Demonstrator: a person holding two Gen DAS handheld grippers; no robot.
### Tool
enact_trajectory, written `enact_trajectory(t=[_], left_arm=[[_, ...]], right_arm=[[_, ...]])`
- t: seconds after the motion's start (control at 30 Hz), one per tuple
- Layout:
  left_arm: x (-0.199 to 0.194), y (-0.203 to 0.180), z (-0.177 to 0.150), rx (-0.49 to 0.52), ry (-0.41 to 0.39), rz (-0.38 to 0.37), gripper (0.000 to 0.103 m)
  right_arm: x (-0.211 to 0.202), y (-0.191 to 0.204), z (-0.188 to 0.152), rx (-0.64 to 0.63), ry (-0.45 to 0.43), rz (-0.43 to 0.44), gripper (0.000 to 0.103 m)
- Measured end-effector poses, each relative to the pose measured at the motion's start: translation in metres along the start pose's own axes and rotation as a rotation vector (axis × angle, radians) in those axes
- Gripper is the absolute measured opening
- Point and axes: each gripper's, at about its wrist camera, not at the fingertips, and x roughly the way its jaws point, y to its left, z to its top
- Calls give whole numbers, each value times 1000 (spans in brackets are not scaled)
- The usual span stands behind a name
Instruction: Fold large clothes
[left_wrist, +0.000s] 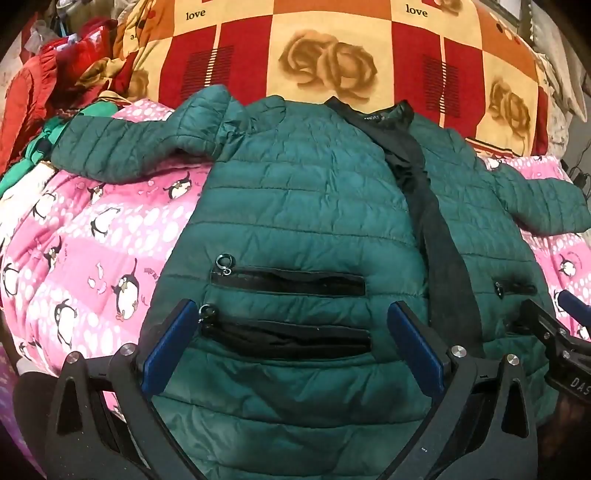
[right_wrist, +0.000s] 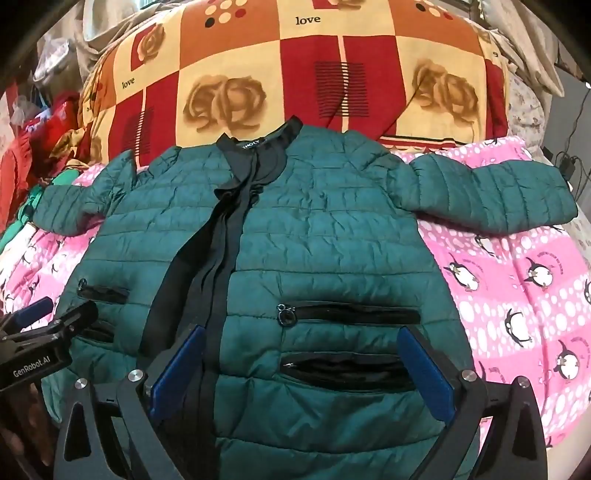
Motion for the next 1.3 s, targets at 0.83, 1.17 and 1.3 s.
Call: enact_trajectory(t=[0.83,1.17,1.3], left_arm=[[4,-9,0,2,24,-9,102],[5,-11,0,21,23,12,102],[6,-11,-1,18,29,1,102]], right_arm=[[7,1,-1,44,-10,28,103],[10,4,-1,45,0,62,103],[8,7,-2,36,-11,67,103]])
